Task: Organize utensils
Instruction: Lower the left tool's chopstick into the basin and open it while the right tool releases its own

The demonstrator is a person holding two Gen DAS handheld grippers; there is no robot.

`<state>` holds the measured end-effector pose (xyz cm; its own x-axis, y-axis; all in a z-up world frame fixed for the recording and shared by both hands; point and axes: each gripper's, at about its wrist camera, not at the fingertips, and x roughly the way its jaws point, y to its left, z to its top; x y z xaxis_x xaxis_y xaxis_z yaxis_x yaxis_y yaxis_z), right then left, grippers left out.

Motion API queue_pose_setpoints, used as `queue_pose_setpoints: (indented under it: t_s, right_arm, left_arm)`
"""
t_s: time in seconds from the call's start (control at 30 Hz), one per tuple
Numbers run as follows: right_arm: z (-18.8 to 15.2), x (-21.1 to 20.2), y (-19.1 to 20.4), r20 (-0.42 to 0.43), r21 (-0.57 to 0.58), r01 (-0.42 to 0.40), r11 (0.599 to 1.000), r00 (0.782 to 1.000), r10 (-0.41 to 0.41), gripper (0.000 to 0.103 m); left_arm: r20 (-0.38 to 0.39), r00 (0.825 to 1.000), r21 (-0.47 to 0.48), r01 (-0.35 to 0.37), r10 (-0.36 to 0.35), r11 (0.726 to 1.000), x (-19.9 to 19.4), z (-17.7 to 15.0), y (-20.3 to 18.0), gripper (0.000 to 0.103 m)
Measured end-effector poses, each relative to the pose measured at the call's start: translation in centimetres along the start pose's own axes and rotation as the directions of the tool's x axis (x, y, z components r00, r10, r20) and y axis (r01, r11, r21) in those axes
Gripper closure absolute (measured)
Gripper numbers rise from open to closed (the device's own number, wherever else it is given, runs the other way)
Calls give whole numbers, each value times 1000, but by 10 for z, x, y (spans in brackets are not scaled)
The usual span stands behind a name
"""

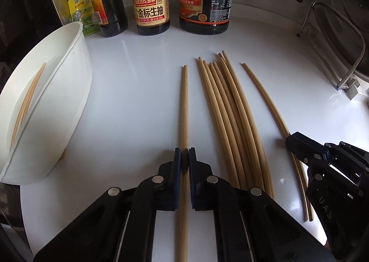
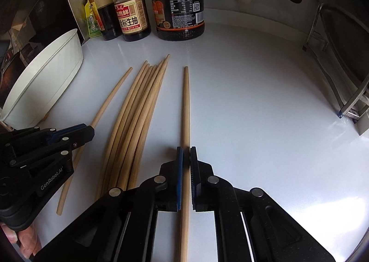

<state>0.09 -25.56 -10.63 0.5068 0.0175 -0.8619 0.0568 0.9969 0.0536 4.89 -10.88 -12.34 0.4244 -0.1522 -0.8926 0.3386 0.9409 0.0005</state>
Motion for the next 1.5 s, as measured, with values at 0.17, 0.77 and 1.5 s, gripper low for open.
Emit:
queue_pose_setpoints:
  t_s: [0.17,0.77,1.5]
  right_arm:
    - [2,-19,-4,10,40,-17,999,1000,17,97]
    - [80,-73,109,137,-24,-154,988,978,156,97]
    - [156,22,282,-61,-153,-284,947,959,277,97]
  left_arm:
    - [5,999,12,34,-34,999,-19,2,0,96]
    - [148,989,-37,2,4,999,-124,49,122,96]
    - [41,995,-244,-82,94,966,-68,61,288,96]
